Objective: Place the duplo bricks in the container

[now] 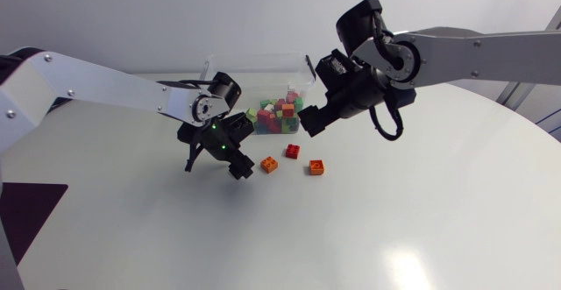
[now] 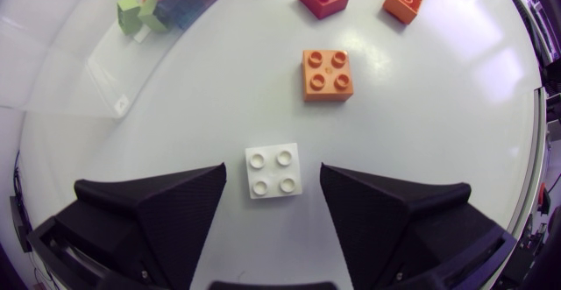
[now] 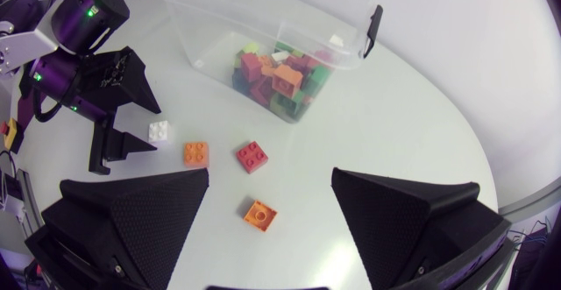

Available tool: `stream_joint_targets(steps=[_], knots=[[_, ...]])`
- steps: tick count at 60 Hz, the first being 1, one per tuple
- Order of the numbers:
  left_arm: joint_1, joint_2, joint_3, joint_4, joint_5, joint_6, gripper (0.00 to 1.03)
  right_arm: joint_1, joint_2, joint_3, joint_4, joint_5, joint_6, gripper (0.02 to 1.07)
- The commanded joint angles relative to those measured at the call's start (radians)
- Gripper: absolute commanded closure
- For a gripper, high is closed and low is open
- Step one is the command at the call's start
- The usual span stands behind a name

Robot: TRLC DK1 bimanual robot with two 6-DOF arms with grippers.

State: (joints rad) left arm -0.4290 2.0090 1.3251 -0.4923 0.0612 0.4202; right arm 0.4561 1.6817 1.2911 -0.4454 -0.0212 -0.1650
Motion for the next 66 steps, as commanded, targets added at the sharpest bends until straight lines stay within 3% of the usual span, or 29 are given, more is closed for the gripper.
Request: stream_joint_targets(steps=[1, 11, 18, 30, 52, 66], knots=[[-0.013, 0.042, 0.031, -0.014, -0.011, 0.009, 0.33, -0.010, -0.013, -0.047, -0.010, 0.009, -0.013, 0.06], [-0.014, 0.065, 0.052, -0.014, -0.037, 0.009, 0.50, -0.010, 0.003, -0.082, -0.022, 0.009, 0.013, 0.06], [-0.017, 0.085, 0.063, -0.014, -0.052, 0.009, 0.71, -0.011, 0.030, -0.092, -0.026, 0.010, 0.027, 0.06], [-0.024, 0.074, 0.065, -0.060, -0.057, 0.011, 0.76, -0.011, 0.131, -0.064, -0.075, 0.010, 0.076, 0.07], [-0.002, -0.144, 0.036, -0.081, -0.044, -0.011, 0.76, 0.004, 0.300, 0.094, -0.207, 0.053, 0.234, 0.07], [0.026, -0.293, 0.040, -0.034, 0.000, -0.064, 0.76, 0.003, 0.412, 0.208, -0.257, 0.072, 0.305, 0.25]])
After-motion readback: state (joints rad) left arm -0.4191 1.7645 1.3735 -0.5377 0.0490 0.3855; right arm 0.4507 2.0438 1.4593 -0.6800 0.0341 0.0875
